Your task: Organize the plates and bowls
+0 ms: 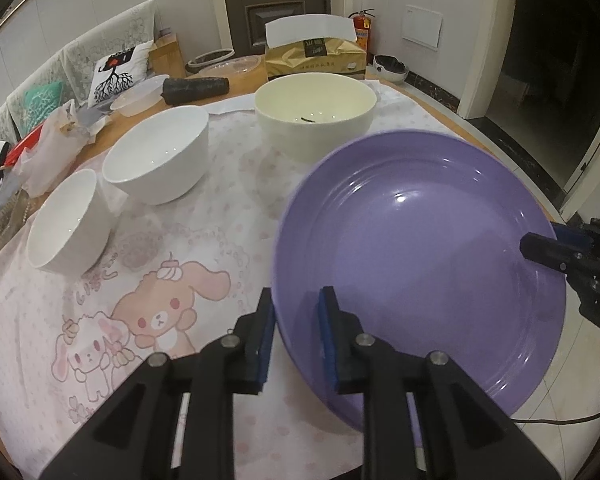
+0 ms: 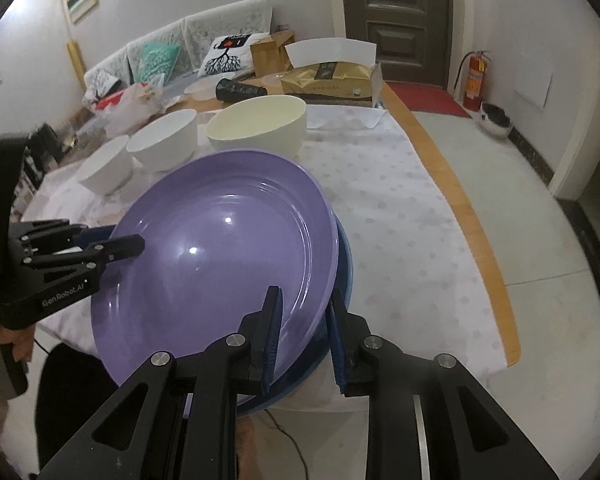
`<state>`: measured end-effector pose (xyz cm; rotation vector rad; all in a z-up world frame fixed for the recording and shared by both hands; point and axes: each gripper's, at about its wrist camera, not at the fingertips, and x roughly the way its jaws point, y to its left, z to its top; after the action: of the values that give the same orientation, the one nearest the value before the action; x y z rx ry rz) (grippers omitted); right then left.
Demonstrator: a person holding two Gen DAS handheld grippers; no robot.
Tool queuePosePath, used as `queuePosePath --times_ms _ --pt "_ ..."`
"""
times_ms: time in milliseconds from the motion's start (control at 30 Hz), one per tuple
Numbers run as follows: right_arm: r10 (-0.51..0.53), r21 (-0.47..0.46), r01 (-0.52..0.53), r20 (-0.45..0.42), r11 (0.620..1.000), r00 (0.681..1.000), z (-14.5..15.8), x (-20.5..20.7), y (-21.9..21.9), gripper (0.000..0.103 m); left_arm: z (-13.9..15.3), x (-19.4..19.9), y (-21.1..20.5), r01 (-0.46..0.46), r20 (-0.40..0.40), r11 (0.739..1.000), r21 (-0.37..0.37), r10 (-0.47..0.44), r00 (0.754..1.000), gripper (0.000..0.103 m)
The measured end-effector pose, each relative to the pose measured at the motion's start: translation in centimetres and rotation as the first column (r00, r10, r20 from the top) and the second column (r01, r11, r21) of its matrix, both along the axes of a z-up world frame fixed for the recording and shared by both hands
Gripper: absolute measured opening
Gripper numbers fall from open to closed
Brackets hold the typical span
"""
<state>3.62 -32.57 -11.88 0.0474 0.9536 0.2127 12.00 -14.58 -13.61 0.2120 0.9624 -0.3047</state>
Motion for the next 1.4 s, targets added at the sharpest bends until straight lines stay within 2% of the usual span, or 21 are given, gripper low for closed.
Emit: queuePosePath --times_ms 300,400,500,800,900,1000,1400 --pt "0.021 -0.153 -0.022 -0.009 0.988 1.000 0.1 0.0 1.4 0.018 -0.4 0.0 -0.1 0.001 -0.003 1.000 -0.003 -0.001 1.000 0.018" --pt "0.034 -0.215 -0.034 -0.005 0.976 0.999 0.0 0.1 2.0 0.020 -0.4 0.0 -0.1 0.000 -0.006 1.000 -0.005 0.000 1.000 0.018" --pt "0.046 -0.240 -0.047 -0.009 0.970 0.999 0.0 0.1 2.5 0.024 -0.4 0.0 -0.1 0.002 -0.005 1.000 -0.002 -0.002 1.000 0.018" --pt "0.052 -0.260 -0.055 -0.018 0.964 0.998 -0.2 0.3 2.7 0.028 -0.5 0.0 -0.2 0.009 -0.008 1.000 -0.010 -0.009 1.000 0.021" --pt "0.053 -0.265 -0.057 -0.021 0.963 0.998 -0.2 0.4 2.8 0.032 -0.5 0.0 -0.2 0.011 -0.010 1.000 -0.016 -0.012 1.000 0.023" --pt "0.048 -0.271 -0.052 -0.023 0.961 0.999 -0.4 0.4 2.8 0.040 -0.4 0.0 -0.2 0.015 -0.002 1.000 -0.016 -0.015 1.000 0.031" --pt "0.064 -0.260 -0.056 0.025 0.964 0.998 1.1 0.1 3.4 0.050 1.0 0.1 1.0 -0.002 0.012 0.998 -0.059 0.003 1.000 0.033"
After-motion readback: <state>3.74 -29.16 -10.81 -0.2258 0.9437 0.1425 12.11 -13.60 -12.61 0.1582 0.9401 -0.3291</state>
